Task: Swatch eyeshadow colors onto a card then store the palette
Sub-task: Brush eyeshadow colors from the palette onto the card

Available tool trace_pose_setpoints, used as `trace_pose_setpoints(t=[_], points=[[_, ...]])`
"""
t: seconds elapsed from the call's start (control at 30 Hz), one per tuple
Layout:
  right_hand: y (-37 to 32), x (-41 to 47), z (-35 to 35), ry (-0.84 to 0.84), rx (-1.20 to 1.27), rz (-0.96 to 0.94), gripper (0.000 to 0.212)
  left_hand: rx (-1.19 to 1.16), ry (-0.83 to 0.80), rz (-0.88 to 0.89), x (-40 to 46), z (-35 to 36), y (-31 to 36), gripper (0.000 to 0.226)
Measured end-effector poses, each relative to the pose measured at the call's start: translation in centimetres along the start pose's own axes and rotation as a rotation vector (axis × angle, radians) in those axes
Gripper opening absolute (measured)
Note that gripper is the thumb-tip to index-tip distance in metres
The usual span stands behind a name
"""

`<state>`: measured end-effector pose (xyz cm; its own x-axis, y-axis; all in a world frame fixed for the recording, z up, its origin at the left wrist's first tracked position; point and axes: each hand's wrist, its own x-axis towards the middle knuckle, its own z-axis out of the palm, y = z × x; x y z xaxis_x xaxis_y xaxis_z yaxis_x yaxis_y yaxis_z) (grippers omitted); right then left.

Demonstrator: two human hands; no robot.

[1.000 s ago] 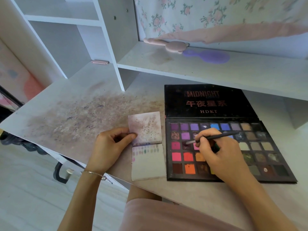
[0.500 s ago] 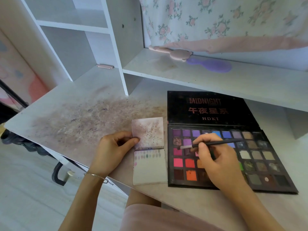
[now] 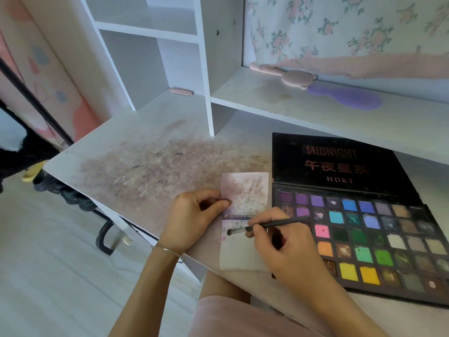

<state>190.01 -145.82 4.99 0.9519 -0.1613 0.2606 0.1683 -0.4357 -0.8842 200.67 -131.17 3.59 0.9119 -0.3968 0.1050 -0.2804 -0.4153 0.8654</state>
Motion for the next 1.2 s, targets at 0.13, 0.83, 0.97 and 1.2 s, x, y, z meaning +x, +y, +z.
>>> trace_pose_setpoints(t=[0.13, 0.83, 0.97, 1.2], points=[[0.11, -0.06, 0.07, -0.007, -0.036, 0.001, 0.015, -0.005, -0.001, -0.008, -0.02, 0.01, -0.06, 0.007], [-0.02, -0.2, 0.13, -0.047, -0.06, 0.029, 0.016, 0.008, 0.006, -0.018, 0.16, 0.14, -0.15, 0.009], [0.05, -0.32, 0.08, -0.068, -0.055, 0.037, 0.009, 0.015, 0.003, -0.026, 0.1, 0.09, -0.11, 0.01], [0.01, -0.2, 0.17, -0.059, -0.064, 0.032, 0.01, 0.019, 0.002, -0.029, 0.06, 0.09, -0.02, 0.011]])
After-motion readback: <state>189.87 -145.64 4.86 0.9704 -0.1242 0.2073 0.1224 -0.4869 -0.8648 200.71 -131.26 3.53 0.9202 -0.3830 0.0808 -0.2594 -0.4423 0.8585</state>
